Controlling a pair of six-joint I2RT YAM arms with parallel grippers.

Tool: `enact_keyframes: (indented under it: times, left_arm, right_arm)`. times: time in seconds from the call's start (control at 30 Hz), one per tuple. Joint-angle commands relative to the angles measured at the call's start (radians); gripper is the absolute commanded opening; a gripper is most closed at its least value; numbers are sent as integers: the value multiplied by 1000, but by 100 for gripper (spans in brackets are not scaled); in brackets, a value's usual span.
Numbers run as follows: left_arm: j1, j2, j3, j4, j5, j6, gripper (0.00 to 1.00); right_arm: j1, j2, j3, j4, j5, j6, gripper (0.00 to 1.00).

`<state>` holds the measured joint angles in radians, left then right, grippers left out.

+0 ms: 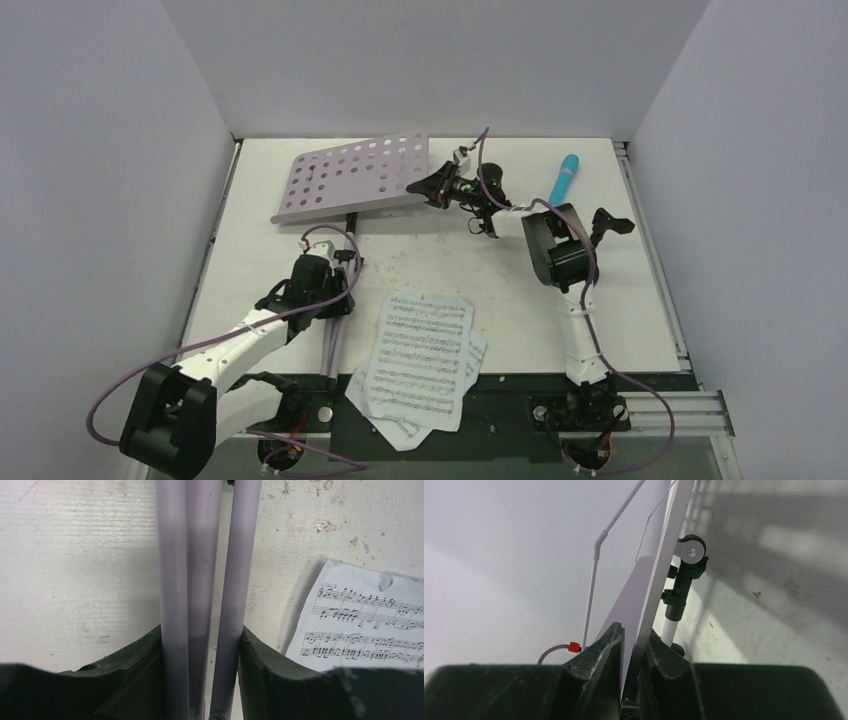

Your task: Set up the instrument practice props

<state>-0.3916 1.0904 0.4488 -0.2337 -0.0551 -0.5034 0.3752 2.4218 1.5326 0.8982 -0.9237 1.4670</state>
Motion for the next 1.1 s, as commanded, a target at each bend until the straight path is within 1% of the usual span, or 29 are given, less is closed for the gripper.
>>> enact_keyframes:
  times: [0.0, 0.27, 0.4, 0.6, 0.7, 0.83, 0.9, 1.07]
  left_arm:
    - [-2, -82, 36, 41, -15, -7, 0]
    - [-1, -220, 47, 33, -25, -8, 0]
    - [-2, -282, 45, 49, -25, -17, 0]
    - [-1, -347, 57, 106, -5, 18, 0]
    - [-1, -368, 70, 143, -1, 37, 0]
    - [-2, -373, 96, 194, 2, 61, 0]
    - [-1, -367, 115, 211, 5, 78, 0]
    - [-2, -333, 170, 261, 17, 119, 0]
  right_arm:
    - [42, -207, -9, 61, -77, -110, 5]
    - [79, -397, -35, -107, -66, -263, 5]
    - [96, -484, -47, -155, -59, -309, 5]
    - [116, -624, -56, -225, -41, -360, 5]
    - [131, -692, -51, -282, -29, -409, 5]
    - [163, -774, -16, -464, 9, -545, 5]
    - [180, -810, 3, -526, 28, -595, 5]
    - [206, -886, 12, -616, 71, -664, 5]
